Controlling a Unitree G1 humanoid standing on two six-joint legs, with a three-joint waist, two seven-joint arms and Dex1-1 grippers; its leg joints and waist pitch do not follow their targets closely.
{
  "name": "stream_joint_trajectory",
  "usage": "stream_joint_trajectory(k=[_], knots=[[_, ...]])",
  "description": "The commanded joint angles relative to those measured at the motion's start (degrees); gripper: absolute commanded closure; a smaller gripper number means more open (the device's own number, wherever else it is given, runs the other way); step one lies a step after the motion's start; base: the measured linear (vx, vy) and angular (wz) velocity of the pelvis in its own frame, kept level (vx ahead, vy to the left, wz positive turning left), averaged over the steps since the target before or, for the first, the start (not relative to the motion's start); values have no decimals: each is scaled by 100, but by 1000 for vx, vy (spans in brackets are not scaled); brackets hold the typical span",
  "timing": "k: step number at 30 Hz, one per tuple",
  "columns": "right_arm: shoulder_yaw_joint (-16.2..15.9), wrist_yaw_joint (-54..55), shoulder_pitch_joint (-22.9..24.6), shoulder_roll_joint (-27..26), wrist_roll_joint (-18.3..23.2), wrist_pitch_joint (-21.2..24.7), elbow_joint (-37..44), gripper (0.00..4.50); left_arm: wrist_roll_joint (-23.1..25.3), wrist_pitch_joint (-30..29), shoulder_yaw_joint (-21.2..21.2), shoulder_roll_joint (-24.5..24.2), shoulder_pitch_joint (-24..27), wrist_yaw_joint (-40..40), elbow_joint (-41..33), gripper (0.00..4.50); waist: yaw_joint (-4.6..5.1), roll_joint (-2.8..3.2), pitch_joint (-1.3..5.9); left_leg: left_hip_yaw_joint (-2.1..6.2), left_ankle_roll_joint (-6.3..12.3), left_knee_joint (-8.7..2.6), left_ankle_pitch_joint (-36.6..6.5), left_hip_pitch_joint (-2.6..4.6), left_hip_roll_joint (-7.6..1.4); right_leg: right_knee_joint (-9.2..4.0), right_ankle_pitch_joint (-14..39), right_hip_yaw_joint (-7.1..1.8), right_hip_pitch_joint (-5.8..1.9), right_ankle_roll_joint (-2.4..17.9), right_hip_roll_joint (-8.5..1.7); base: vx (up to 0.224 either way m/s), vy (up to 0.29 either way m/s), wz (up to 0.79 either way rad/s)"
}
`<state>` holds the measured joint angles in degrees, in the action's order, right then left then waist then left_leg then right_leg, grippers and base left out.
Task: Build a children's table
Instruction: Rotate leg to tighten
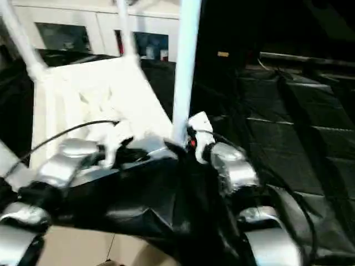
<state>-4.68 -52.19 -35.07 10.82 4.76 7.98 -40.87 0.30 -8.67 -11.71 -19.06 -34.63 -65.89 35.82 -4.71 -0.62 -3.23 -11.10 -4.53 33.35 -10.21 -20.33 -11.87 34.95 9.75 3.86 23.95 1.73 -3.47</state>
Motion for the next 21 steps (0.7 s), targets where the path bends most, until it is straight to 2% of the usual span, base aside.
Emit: stream_joint_trajectory(k=[1, 3, 7, 9, 13, 14, 16, 18, 21], knots=[[-455, -775, 40, -28, 86, -50, 293, 73, -299, 262, -222, 148, -46, -444, -276, 450, -35, -13, 392, 58, 386, -327, -979, 5, -161, -408, 1179, -276, -351, 1133, -430, 0, 0, 0], [-561, -1110, 90, 203, 7, -149, 357, 73, -292, 281, -218, 11, -20, -640, -273, 450, -77, -7, 391, 49, 346, -329, -1050, 41, -176, -403, 1177, -280, -315, 1169, -430, 0, 0, 0], [-576, -1643, 133, 453, 179, 81, 541, 73, -317, 261, -268, -228, 57, -1046, -373, 450, -87, -16, 374, 59, 283, -341, -1191, 27, -173, -421, 1432, -282, -335, 1122, -443, 0, 0, 0], [-584, -1864, 140, 560, 234, 156, 612, 87, -358, 214, -285, -351, 103, -1274, -447, 450, -96, -34, 381, 63, 295, -341, -1126, 14, -172, -413, 1425, -284, -345, 1104, -450, 0, 0, 0], [-560, -2026, 159, 610, 314, 249, 685, 115, -416, 184, -311, -448, 175, -1499, -526, 450, -109, -13, 382, 61, 270, -337, -1098, 21, -173, -411, 1408, -281, -331, 1129, -448, 0, 0, 0], [-564, -2063, 163, 615, 329, 262, 692, 137, -426, 168, -316, -456, 182, -1526, -539, 450, -111, -13, 383, 63, 265, -339, -1111, 26, -177, -411, 1409, -280, -327, 1132, -445, 0, 0, 0], [-585, -2128, 177, 627, 352, 294, 714, 137, -431, 154, -320, -459, 201, -1546, -562, 450, -123, 0, 387, 62, 242, -339, -1095, 33, -176, -404, 1354, -280, -325, 1148, -438, 0, 0, 0], [-611, -2195, 199, 618, 373, 365, 754, 173, -430, 149, -327, -456, 220, -1559, -569, 450, -132, -5, 387, 64, 241, -339, -1078, 26, -179, -397, 1314, -283, -334, 1146, -444, 0, 0, 0], [-656, -2215, 267, 590, 403, 451, 849, 181, -416, 163, -344, -431, 233, -1510, -562, 450, -144, 5, 388, 62, 222, -335, -1083, 29, -166, -410, 1357, -282, -335, 1114, -439, 0, 0, 0]])
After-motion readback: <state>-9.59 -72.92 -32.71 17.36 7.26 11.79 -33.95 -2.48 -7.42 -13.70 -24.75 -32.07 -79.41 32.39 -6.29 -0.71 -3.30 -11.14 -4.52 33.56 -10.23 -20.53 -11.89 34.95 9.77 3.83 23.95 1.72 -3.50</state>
